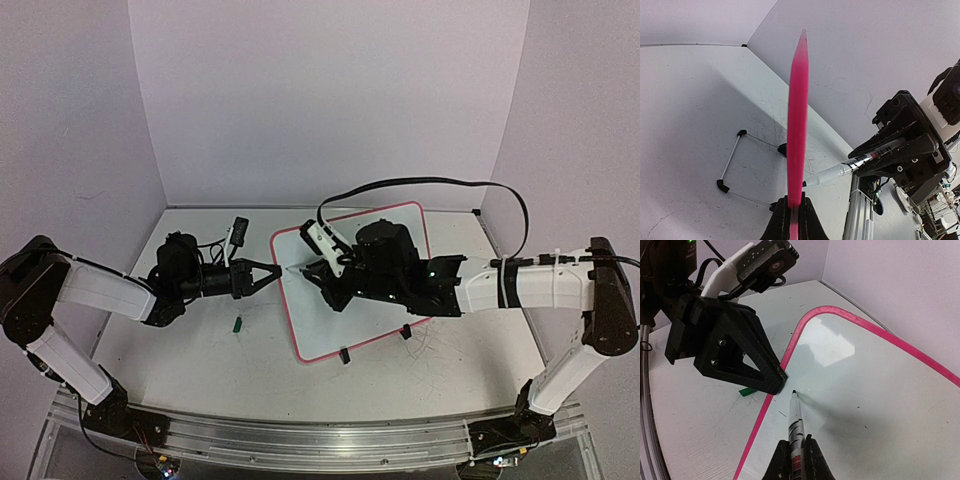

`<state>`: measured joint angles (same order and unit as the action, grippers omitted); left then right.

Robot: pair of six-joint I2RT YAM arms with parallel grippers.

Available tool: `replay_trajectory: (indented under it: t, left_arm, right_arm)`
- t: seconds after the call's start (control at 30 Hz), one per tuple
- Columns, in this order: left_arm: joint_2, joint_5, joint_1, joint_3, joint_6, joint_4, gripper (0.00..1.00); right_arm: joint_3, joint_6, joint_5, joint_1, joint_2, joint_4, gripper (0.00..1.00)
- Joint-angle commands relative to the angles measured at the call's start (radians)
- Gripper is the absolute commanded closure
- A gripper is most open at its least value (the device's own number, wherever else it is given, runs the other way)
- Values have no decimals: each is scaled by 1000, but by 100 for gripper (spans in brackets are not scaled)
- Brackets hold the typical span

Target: Write a sentence on the whiteboard

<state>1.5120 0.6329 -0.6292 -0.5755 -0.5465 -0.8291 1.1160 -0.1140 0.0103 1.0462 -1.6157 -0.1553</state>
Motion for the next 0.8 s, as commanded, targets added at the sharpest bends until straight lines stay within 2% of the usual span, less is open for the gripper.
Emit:
replay_trajectory:
  t: [0.0,0.77]
  left_arm:
    - [-18,7,0,-41,14,-7,100]
    - [-15,9,0,-44,16,-5,100]
  right_arm:
    - [-14,20,0,5,16,12,100]
    - [-59,46,-2,20,24,22,100]
